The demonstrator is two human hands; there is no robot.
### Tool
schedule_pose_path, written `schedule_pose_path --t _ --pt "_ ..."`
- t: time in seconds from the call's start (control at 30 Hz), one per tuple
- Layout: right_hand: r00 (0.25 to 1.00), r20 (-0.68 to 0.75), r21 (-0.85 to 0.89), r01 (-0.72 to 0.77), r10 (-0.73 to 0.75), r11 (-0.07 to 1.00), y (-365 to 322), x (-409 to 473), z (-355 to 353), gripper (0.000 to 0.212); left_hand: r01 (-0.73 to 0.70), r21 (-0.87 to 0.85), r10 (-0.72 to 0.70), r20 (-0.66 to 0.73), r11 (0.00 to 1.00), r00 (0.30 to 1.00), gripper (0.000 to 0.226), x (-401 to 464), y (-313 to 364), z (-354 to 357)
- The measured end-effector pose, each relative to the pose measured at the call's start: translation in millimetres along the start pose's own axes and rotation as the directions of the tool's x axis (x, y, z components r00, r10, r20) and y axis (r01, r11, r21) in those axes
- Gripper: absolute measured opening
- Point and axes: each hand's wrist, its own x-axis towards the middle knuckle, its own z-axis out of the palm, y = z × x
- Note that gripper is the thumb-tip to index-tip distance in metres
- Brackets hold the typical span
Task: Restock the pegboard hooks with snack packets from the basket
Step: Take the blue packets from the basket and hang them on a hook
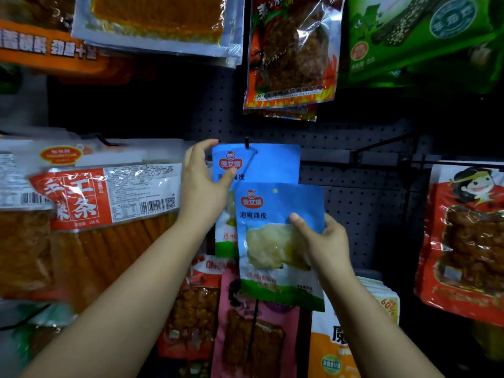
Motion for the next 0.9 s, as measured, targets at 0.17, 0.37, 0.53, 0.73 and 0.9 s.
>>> schedule_pose_path --t 0.17,0.37,0.53,0.73,0.9 --pt "0.982 0.183 0.162 0.018 -0.048 0.987 -23 -23 -4 0.01 0.214 -0.222 -0.186 0.14 0.951 0.973 0.048 -33 10 -12" --pt "0.967 0.209 0.276 0.088 -0.149 0.957 -54 -40 4 0.01 0.308 -0.462 -0.249 0.185 0.832 0.951 0.014 -38 29 -34" --pt "0.95 0.177 0.345 0.184 -0.256 0.921 -91 -37 10 0.011 0.089 -0.436 -0.069 0.062 0.896 0.996 0.018 -27 47 -45" --pt "0.957 0.149 0.279 0.201 -0.249 0.939 -113 -24 18 0.013 0.03 -0.451 -0.013 0.042 0.892 0.999 0.011 -6 58 -52" --pt "0.97 0.159 0.274 0.134 -0.183 0.952 -115 -17 23 0.015 0.075 -0.415 -0.058 0.054 0.907 0.997 0.016 2 59 -49"
